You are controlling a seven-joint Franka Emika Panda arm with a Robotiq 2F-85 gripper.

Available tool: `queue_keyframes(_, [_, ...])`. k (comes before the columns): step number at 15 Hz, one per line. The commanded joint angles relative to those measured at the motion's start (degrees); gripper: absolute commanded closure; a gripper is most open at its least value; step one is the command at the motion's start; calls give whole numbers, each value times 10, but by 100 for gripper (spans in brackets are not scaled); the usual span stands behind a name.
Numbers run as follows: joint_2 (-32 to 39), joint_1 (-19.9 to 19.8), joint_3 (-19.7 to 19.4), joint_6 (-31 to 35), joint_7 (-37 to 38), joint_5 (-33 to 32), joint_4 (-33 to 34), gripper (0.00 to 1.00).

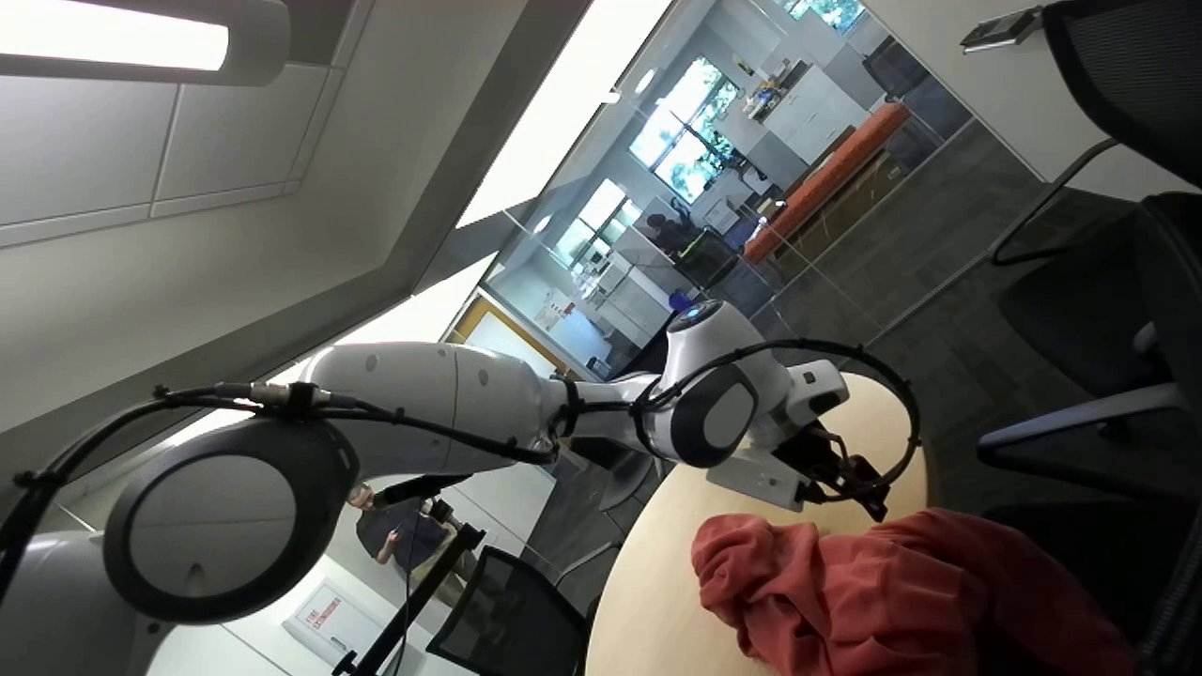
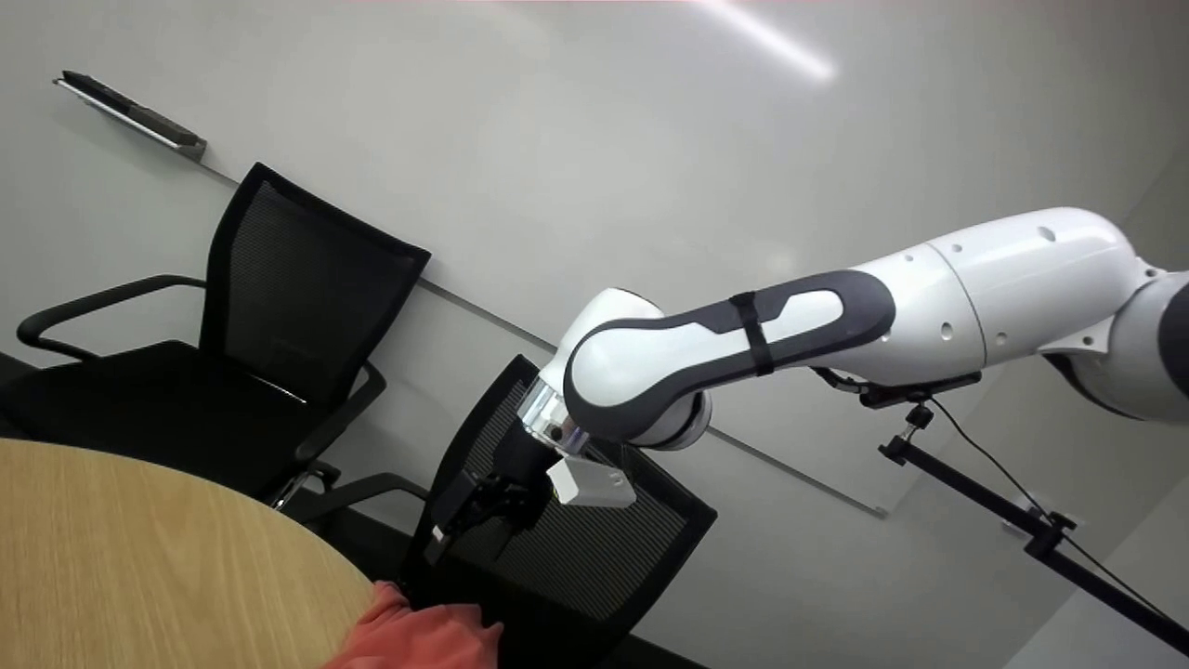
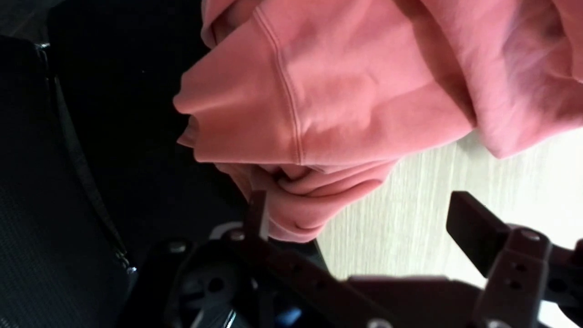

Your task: Place the sweatshirt on the table

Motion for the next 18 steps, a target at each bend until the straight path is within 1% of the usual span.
queue_keyframes(1, [19,-10,7,-2,21,5,14,0])
queue_keyframes(6, [48,-17,10,-28,20,2,32,0])
queue_keyframes(13, [113,-33,18,-49,4,2,86,0])
queue_keyframes(14, [119,-35,22,-49,1,3,93,25])
queue_keyframes(15, [124,-36,23,-50,0,2,98,28])
queue_keyframes(16, [129,-40,28,-52,-3,3,104,34])
queue_keyframes(17, [132,-42,31,-53,-3,4,108,44])
queue_keyframes(18, [134,-44,35,-57,-4,5,114,51])
